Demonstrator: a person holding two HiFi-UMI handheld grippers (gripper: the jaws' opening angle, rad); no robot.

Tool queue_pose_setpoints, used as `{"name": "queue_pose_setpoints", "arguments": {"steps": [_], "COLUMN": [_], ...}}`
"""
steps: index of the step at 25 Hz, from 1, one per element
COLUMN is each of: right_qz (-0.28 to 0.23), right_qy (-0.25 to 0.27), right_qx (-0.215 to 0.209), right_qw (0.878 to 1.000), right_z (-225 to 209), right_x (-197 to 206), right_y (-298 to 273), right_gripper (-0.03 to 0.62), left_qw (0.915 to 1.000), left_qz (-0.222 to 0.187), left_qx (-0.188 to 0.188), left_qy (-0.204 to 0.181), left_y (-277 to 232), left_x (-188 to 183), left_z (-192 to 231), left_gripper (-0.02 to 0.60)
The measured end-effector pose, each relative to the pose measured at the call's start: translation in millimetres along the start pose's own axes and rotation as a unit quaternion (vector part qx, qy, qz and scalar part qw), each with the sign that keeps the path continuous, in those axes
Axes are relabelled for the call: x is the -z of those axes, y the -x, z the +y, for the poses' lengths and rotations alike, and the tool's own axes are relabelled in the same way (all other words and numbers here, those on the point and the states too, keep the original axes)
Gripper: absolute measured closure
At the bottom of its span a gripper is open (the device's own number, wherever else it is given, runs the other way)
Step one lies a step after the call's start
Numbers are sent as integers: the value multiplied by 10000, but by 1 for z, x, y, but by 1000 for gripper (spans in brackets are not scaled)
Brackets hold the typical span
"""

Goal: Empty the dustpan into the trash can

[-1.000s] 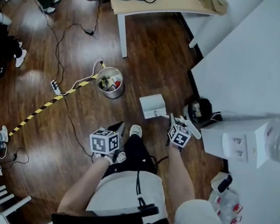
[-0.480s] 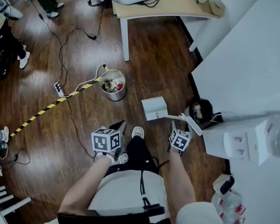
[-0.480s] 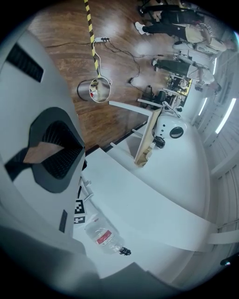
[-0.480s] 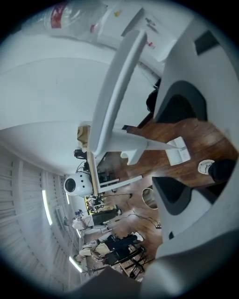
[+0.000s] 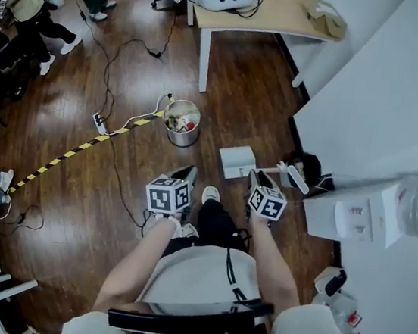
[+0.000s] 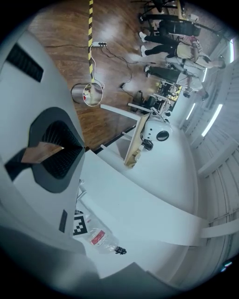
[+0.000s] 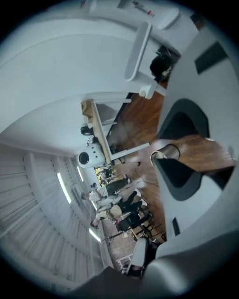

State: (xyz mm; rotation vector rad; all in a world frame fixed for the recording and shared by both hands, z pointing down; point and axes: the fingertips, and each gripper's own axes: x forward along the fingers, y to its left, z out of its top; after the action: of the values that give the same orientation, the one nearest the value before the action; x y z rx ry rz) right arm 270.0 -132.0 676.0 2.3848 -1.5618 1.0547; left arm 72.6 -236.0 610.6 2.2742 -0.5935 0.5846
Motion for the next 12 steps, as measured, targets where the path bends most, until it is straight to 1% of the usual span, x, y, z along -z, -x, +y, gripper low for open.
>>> {"name": "queue_pose_setpoints", "arguments": {"steps": [2,8,12], "right_qz": [-148,-376,-623], "right_qy": [171,470,753], "right_qx": [-313,-1110,-1470], "right_qw": [9993,9920,9843], "right_z": [27,89,114], "right_x": [-15,-50,-65], "right_y": [10,44,82], "right_gripper": [591,595,595], "left_qw": [9999,9988,9972], "left_qz": [-98,-433,-681], "left_qx": [8,64,89], "left_qy": [-103,-222,-287], "left_y": [7,34,55], "left_x": [-3,-11,-11], "left_z": [-7,-34,-57], "left_gripper": [584,584,584]}}
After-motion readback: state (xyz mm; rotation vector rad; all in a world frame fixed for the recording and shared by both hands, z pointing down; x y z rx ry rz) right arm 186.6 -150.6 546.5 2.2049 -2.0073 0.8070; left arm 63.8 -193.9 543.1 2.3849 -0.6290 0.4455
